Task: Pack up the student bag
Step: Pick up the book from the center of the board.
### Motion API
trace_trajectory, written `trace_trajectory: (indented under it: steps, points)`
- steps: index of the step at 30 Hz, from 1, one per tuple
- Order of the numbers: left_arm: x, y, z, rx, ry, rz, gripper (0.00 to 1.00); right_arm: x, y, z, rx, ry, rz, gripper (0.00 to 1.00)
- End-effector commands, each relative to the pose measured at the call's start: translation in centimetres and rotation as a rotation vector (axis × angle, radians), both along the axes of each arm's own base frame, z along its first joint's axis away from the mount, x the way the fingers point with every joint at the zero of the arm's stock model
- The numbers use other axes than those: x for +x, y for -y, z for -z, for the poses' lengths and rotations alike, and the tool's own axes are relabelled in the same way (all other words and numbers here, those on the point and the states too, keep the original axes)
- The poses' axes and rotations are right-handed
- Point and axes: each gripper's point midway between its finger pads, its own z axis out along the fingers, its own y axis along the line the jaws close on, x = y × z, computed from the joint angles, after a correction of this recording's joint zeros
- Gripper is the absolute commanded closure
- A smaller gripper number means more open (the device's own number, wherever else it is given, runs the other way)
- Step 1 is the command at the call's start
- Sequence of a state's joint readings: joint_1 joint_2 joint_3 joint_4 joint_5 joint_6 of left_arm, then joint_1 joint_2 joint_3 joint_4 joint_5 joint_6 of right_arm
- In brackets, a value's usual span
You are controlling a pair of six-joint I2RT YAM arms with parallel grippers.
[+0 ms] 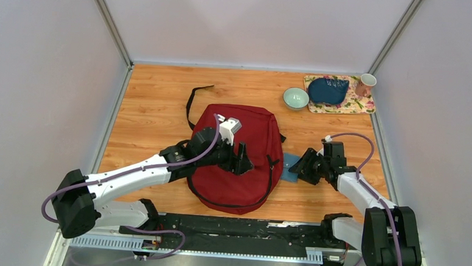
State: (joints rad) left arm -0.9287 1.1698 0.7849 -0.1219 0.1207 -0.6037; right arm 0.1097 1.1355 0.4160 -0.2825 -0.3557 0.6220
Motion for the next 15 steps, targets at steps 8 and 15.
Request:
trace_trajectory:
  steps: [8, 15]
  points:
    - [0.18, -0.07, -1.04, -0.036, 0.025, -0.017, 0.18, 0.38, -0.74, -0.13, 0.066, 0.020, 0.029, 0.68]
    - [0.09, -0.32, -0.92, -0.037, 0.026, -0.022, 0.18, 0.28, -0.74, -0.26, 0.063, 0.018, 0.026, 0.98]
